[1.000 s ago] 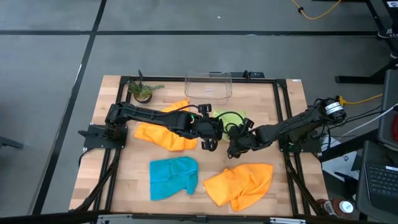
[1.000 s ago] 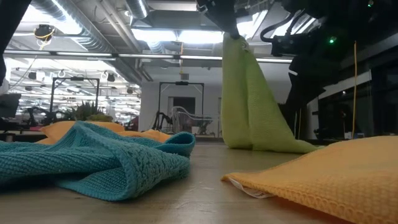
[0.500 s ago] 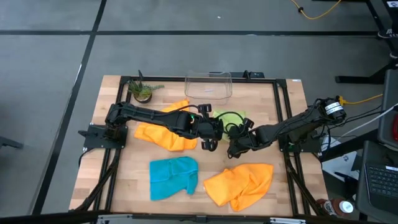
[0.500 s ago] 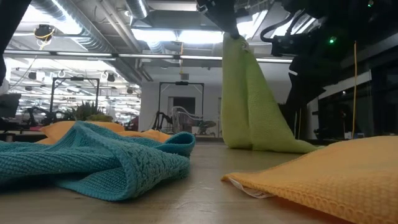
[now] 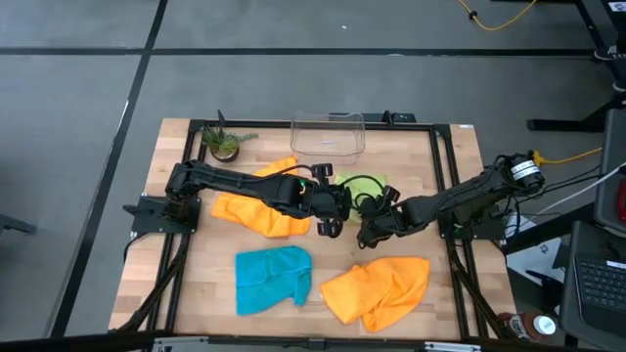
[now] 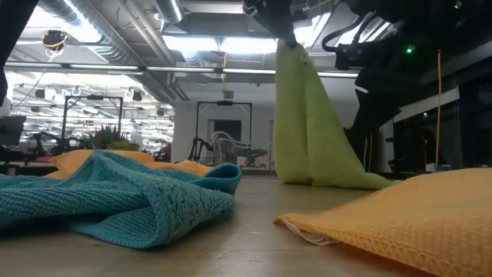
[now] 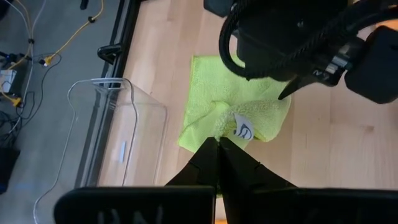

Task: Fold microfiber towels
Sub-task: Fold the green microfiber cloth

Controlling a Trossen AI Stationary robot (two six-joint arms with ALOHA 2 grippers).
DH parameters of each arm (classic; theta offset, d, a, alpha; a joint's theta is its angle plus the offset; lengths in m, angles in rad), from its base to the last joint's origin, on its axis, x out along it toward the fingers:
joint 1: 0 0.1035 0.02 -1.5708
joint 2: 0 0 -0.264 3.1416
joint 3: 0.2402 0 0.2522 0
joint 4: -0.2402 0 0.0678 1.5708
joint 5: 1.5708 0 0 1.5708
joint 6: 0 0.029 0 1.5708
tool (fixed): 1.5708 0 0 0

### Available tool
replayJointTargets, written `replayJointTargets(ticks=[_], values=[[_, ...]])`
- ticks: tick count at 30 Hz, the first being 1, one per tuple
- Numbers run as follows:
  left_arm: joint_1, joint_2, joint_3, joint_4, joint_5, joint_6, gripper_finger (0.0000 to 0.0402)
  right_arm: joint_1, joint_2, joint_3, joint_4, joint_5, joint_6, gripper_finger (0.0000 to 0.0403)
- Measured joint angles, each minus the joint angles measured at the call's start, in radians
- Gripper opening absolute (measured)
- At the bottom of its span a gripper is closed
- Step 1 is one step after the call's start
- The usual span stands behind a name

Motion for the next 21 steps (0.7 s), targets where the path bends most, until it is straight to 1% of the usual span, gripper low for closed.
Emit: replayJointTargets(ticks=[5, 9, 18, 21], values=[[0.0, 0.0, 0.0, 0.004, 0.002, 0.001, 0.0, 0.0, 0.002, 0.0, 0.06, -0.059, -0.155, 0.0218], [-0.007, -0.006, -0.001, 0.003, 0.054, -0.001, 0.0, 0.001, 0.002, 0.0, 0.104, -0.064, -0.154, 0.0218], [-0.051, -0.068, 0.001, 0.002, 0.045, -0.039, 0.0, 0.001, 0.002, 0.0, 0.108, -0.064, -0.153, 0.0218], [-0.059, -0.084, 0.001, 0.001, 0.045, -0.046, 0.0, 0.001, 0.002, 0.0, 0.126, -0.098, -0.161, 0.0218]])
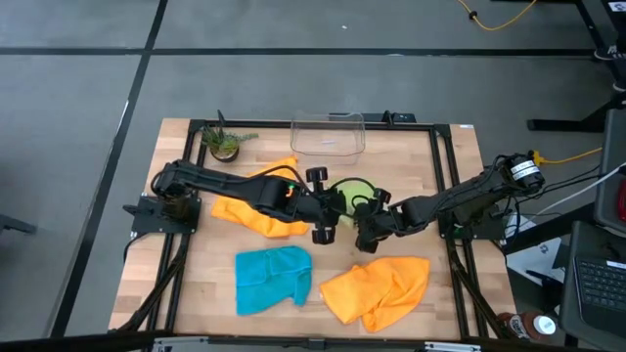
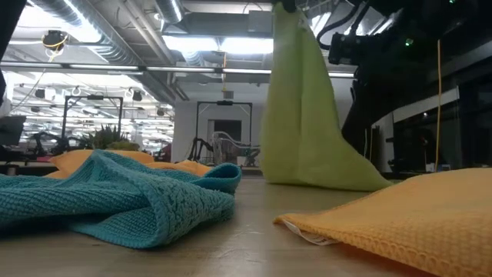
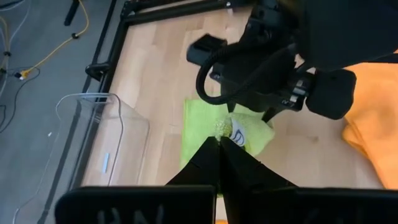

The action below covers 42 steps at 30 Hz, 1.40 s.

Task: Fold microfiber towels
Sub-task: Fold the green microfiber cloth

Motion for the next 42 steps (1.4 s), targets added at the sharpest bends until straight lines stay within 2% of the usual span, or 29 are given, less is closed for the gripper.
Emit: replayJointTargets(ticks=[7, 11, 18, 25, 30, 38, 42], values=[[-0.017, -0.01, 0.0, -0.048, 0.038, -0.004, 0.0, 0.0, 0.0, 0.0, 0.118, -0.03, -0.076, 0.0218], [-0.029, -0.009, -0.001, -0.099, 0.066, -0.024, 0.0, 0.001, 0.0, 0.0, 0.23, -0.005, -0.097, 0.0218], [-0.03, -0.009, -0.001, -0.093, 0.061, -0.03, 0.0, 0.001, 0.001, 0.0, 0.405, 0.022, -0.172, 0.0218], [-0.003, -0.009, -0.001, -0.136, 0.058, -0.031, 0.0, 0.025, -0.002, 0.037, 0.406, 0.047, -0.202, 0.0218], [0.01, -0.009, -0.001, -0.184, 0.06, -0.059, 0.0, 0.047, -0.002, 0.086, 0.337, 0.093, -0.194, 0.0218], [0.05, -0.009, -0.004, -0.207, 0.058, -0.107, 0.0, 0.108, 0.007, 0.066, 0.311, 0.088, -0.09, 0.0218], [0.093, 0.002, -0.072, -0.203, 0.059, -0.109, 0.0, 0.122, 0.062, 0.046, 0.298, 0.082, -0.017, 0.0218]])
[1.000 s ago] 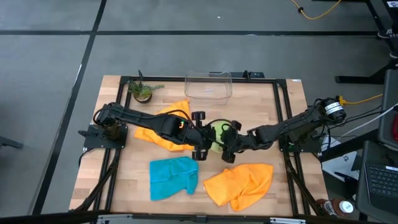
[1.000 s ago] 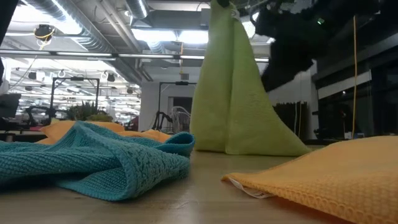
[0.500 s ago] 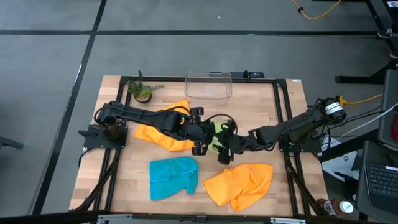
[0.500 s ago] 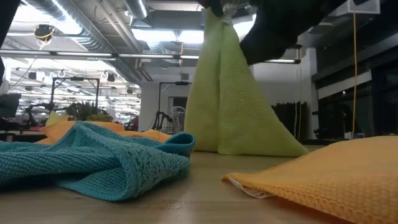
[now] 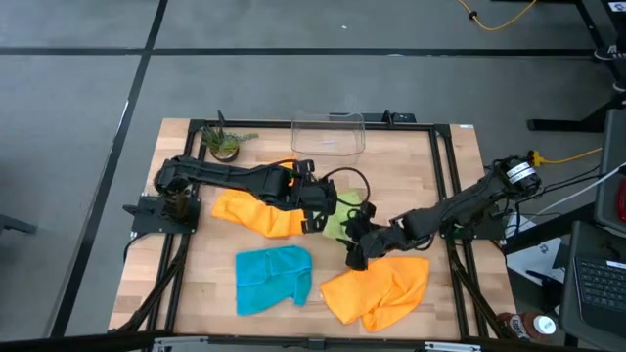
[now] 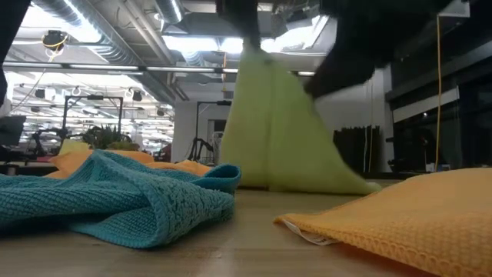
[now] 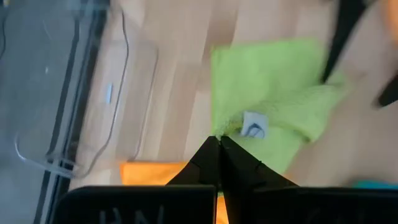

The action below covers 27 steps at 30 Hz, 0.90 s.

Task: Fold microfiber towels
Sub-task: Fold the green microfiber cloth

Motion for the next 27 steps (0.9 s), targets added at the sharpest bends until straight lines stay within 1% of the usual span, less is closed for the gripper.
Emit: replayJointTargets(ticks=[4, 7, 12, 18, 22, 24, 27], values=[[0.045, -0.001, -0.124, 0.098, 0.02, -0.031, 0.0, 0.002, 0.051, 0.0, 0.012, 0.01, -0.001, 0.0218], [0.07, -0.001, -0.204, 0.113, 0.031, -0.063, 0.0, -0.007, 0.096, 0.0, 0.03, 0.011, 0.003, 0.0218], [0.107, -0.001, -0.366, 0.16, 0.052, -0.139, 0.0, -0.033, 0.196, 0.001, 0.136, -0.003, -0.017, 0.0218], [0.124, -0.002, -0.531, 0.185, 0.055, -0.214, 0.0, -0.035, 0.277, 0.029, 0.271, -0.01, -0.079, 0.0218], [0.125, -0.002, -0.595, 0.199, 0.054, -0.251, 0.0, -0.045, 0.35, 0.062, 0.278, 0.001, -0.082, 0.0218], [0.123, -0.002, -0.609, 0.21, 0.054, -0.257, 0.0, -0.054, 0.389, 0.085, 0.28, 0.028, -0.081, 0.0218], [0.123, -0.002, -0.619, 0.22, 0.054, -0.257, 0.0, -0.065, 0.435, 0.12, 0.269, 0.097, -0.083, 0.0218]])
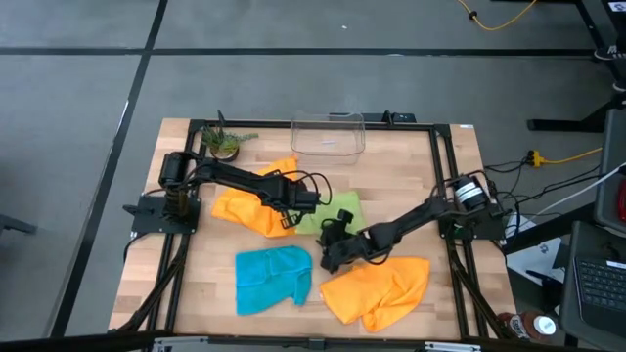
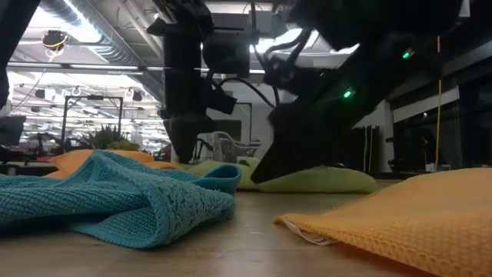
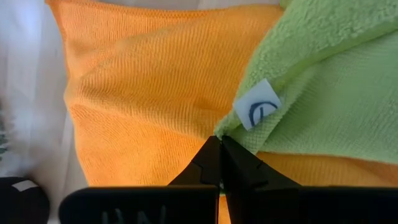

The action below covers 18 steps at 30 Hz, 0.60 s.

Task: Fold microfiber towels
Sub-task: Fold the green microfiber cloth

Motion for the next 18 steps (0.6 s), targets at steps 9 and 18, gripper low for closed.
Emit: replayJointTargets(ticks=[9, 18], values=[[0.0, 0.0, 0.0, 0.005, -0.002, 0.003, 0.0, -0.03, 0.014, 0.049, -0.164, 0.062, 0.002, 0.0217], [0.0, 0.0, 0.0, 0.007, -0.004, 0.003, 0.0, -0.037, 0.001, 0.05, -0.22, -0.017, -0.039, 0.0158]])
